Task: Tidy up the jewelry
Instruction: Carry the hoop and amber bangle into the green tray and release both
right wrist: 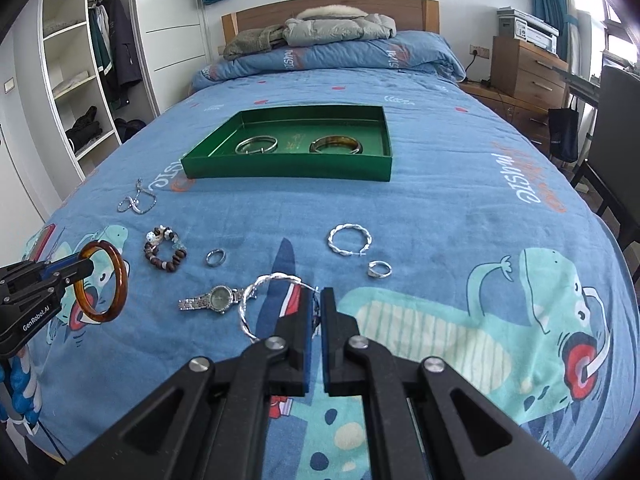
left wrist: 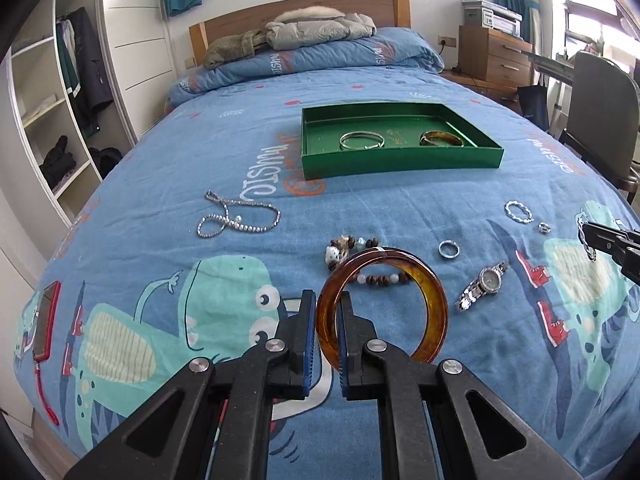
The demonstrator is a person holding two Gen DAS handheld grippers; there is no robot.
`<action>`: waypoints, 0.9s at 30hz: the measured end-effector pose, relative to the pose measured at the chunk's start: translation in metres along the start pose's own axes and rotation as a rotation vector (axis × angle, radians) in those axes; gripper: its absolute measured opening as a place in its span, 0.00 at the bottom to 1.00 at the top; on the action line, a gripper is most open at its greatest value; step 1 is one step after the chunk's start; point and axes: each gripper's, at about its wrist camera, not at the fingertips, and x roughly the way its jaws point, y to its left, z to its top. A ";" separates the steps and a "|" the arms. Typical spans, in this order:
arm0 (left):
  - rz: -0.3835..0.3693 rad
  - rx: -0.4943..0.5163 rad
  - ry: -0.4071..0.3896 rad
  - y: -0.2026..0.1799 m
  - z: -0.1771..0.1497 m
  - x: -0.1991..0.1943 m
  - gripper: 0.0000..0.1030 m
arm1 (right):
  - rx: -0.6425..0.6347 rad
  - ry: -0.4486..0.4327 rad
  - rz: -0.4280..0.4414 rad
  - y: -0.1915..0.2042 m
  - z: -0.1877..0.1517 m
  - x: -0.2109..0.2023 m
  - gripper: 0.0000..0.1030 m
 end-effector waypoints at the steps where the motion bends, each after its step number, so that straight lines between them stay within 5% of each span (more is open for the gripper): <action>1: -0.005 0.001 -0.008 0.000 0.007 0.000 0.09 | 0.004 -0.010 -0.002 -0.003 0.004 -0.002 0.03; 12: -0.047 -0.037 -0.057 -0.001 0.120 0.050 0.09 | -0.027 -0.095 -0.012 -0.020 0.109 0.031 0.03; 20: -0.017 -0.073 -0.033 0.003 0.200 0.135 0.09 | -0.054 -0.079 -0.021 -0.026 0.190 0.114 0.03; 27: -0.006 -0.077 0.051 -0.004 0.238 0.212 0.09 | -0.050 0.011 -0.035 -0.035 0.232 0.201 0.03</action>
